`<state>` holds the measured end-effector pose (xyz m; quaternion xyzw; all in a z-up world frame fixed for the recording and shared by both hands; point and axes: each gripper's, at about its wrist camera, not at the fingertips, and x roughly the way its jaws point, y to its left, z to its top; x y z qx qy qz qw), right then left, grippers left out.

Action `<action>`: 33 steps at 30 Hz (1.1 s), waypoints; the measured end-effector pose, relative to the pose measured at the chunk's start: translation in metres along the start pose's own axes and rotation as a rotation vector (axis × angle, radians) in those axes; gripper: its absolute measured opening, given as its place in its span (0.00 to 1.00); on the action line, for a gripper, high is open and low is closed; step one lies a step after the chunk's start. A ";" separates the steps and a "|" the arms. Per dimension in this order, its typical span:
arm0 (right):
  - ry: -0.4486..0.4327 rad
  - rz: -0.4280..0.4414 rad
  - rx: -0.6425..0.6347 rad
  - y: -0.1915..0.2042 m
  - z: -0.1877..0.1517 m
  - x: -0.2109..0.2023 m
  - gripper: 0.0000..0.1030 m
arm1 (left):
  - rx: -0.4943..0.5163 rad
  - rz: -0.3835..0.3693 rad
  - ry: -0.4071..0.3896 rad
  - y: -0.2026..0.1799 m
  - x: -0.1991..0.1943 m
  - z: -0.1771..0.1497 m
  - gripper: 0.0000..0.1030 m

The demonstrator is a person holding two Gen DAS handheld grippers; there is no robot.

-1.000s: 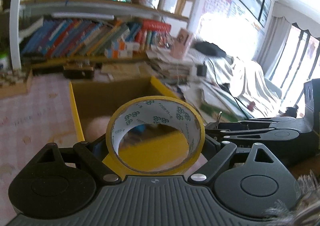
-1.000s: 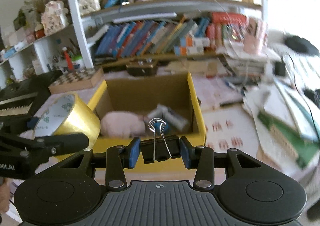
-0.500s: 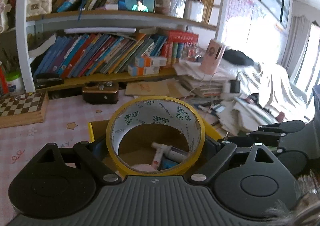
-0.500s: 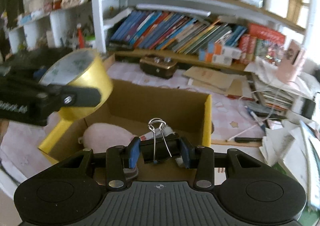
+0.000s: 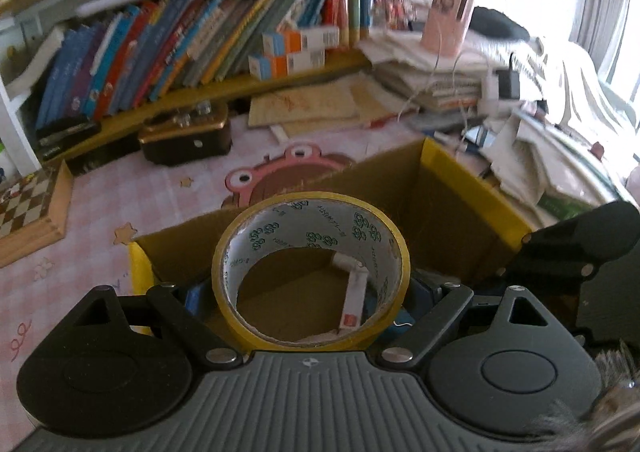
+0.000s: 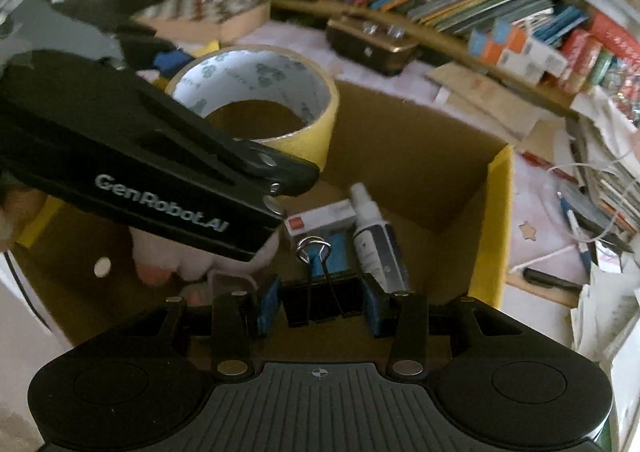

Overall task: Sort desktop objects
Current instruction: 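Lower both tools into the yellow box and open both grippers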

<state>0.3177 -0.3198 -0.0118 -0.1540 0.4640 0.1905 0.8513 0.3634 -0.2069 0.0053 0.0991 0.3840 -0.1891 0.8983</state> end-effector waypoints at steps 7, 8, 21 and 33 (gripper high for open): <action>0.087 0.025 -0.101 0.010 0.003 0.014 0.40 | 0.040 -0.012 0.103 -0.007 0.024 0.000 0.87; 0.095 0.022 -0.111 0.011 0.004 0.015 0.40 | 0.042 -0.013 0.111 -0.008 0.026 0.000 0.87; 0.069 0.009 -0.093 0.012 0.002 0.013 0.42 | 0.046 0.009 0.100 -0.010 0.021 -0.003 0.88; -0.071 -0.003 -0.024 0.011 -0.004 -0.016 0.51 | -0.065 0.083 -0.186 0.008 -0.075 -0.010 0.93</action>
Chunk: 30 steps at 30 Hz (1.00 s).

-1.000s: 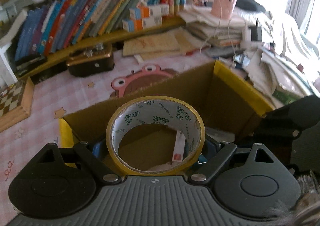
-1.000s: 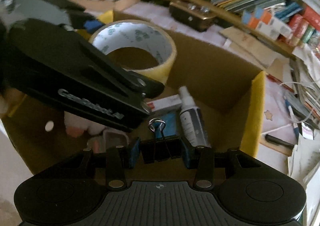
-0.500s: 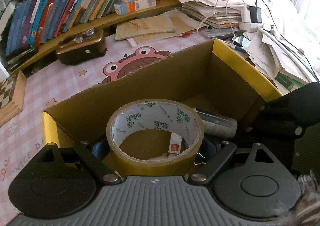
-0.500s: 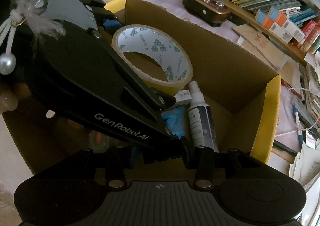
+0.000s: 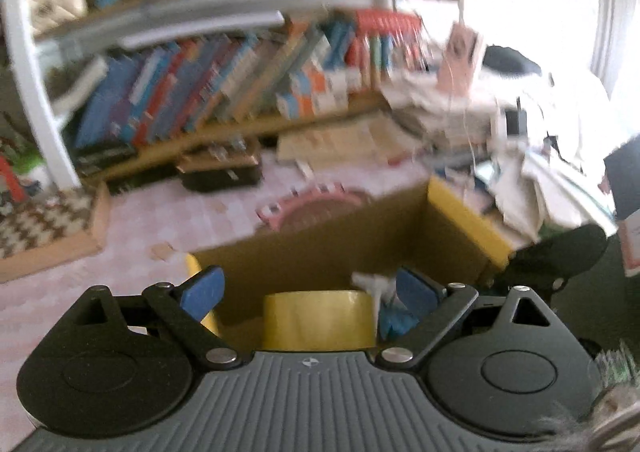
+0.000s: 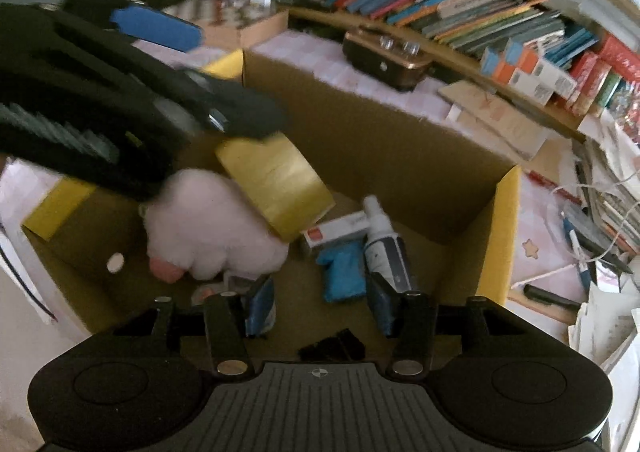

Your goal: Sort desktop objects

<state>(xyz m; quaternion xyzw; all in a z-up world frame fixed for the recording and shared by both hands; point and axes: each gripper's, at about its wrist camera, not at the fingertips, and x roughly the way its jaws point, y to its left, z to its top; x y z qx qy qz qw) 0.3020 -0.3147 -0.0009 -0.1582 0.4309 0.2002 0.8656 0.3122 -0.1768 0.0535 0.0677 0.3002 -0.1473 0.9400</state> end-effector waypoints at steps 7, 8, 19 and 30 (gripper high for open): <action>-0.128 -0.027 0.068 0.004 -0.001 -0.032 0.51 | -0.083 0.085 -0.125 0.016 -0.057 -0.010 0.95; -0.144 -0.033 0.081 0.005 -0.002 -0.037 0.51 | -0.093 0.095 -0.137 0.018 -0.065 -0.013 0.96; -0.353 -0.170 0.294 0.027 -0.028 -0.096 0.62 | -0.193 0.227 -0.241 0.040 -0.147 -0.072 1.00; -0.392 -0.262 0.437 0.090 -0.074 -0.124 0.67 | -0.319 0.328 -0.245 0.063 -0.216 -0.152 1.00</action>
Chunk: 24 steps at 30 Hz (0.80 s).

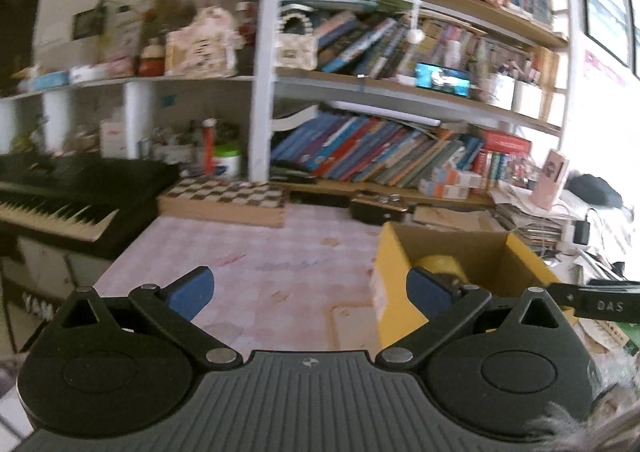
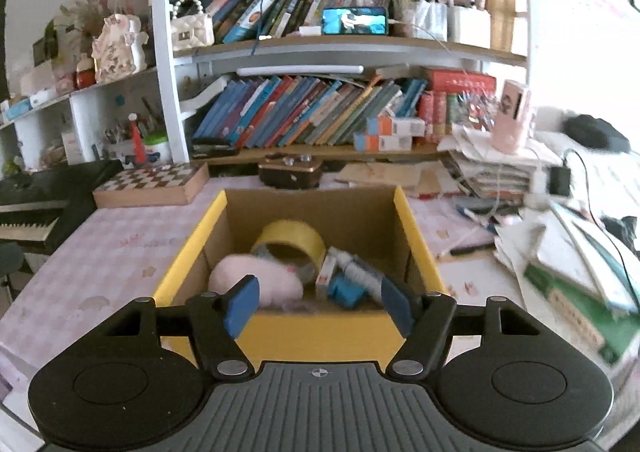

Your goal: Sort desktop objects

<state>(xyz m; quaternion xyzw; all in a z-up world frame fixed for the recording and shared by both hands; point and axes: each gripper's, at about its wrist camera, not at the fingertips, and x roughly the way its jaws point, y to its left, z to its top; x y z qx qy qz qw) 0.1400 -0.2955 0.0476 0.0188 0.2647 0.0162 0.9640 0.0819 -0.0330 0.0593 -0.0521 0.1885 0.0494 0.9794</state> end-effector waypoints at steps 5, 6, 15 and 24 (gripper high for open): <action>0.014 -0.041 0.006 0.021 -0.027 -0.025 0.73 | -0.002 0.048 0.031 0.022 -0.022 -0.022 1.00; 0.016 -0.046 0.001 0.025 -0.032 -0.030 0.73 | 0.000 0.056 0.036 0.026 -0.027 -0.027 1.00; 0.019 -0.092 -0.020 0.057 -0.076 -0.075 0.81 | 0.029 0.061 0.084 0.041 -0.063 -0.060 1.00; 0.033 -0.092 -0.029 0.072 -0.102 -0.104 0.83 | 0.035 0.020 0.076 0.049 -0.085 -0.070 1.00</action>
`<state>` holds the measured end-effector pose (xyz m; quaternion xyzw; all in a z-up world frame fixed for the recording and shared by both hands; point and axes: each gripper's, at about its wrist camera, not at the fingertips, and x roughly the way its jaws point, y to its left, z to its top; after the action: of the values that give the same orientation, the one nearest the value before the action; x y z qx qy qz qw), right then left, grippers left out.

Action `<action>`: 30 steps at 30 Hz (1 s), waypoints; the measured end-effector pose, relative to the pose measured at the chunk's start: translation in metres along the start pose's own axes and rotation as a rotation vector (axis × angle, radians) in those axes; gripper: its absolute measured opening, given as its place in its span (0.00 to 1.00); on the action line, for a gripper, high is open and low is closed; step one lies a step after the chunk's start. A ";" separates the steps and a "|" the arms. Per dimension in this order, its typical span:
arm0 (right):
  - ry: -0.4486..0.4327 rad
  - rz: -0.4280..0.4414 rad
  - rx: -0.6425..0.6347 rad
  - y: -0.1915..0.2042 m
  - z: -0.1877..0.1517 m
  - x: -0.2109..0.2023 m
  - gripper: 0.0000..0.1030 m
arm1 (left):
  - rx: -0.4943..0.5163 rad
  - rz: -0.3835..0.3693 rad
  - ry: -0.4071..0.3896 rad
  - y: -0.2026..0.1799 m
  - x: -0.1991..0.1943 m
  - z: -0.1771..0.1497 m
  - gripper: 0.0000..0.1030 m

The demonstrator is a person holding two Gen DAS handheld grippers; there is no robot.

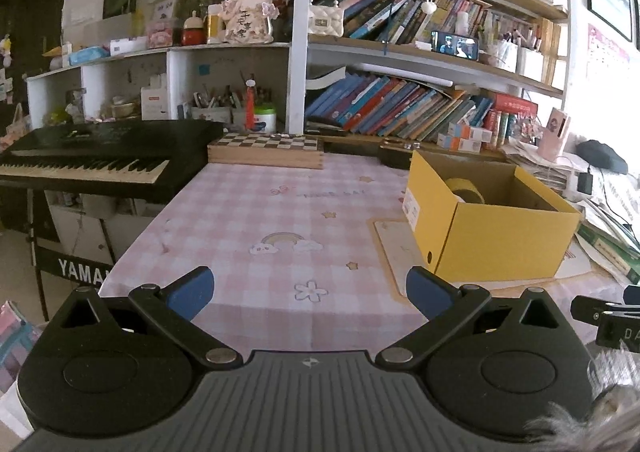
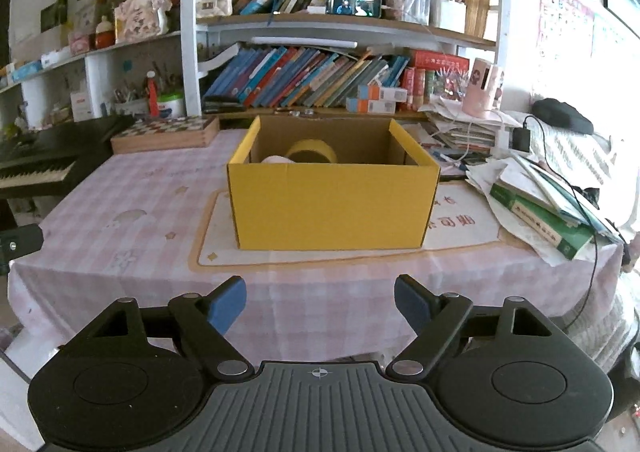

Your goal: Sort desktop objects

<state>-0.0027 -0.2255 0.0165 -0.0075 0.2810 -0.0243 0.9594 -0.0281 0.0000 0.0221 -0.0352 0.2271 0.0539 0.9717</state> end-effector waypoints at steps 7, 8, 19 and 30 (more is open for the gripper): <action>0.029 0.003 0.003 0.004 -0.015 -0.012 0.85 | 0.021 -0.009 0.035 0.000 -0.011 -0.012 1.00; 0.036 0.005 0.004 0.005 -0.017 -0.013 0.86 | 0.025 -0.008 0.040 0.000 -0.013 -0.014 1.00; 0.080 0.012 -0.003 0.011 -0.028 -0.017 0.95 | 0.063 0.017 0.077 -0.002 -0.020 -0.020 1.00; 0.111 0.014 -0.016 0.016 -0.029 -0.013 0.96 | 0.089 0.040 0.133 -0.004 -0.014 -0.025 1.00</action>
<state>-0.0283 -0.2088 -0.0017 -0.0116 0.3341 -0.0156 0.9423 -0.0516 -0.0076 0.0061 0.0089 0.2939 0.0606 0.9539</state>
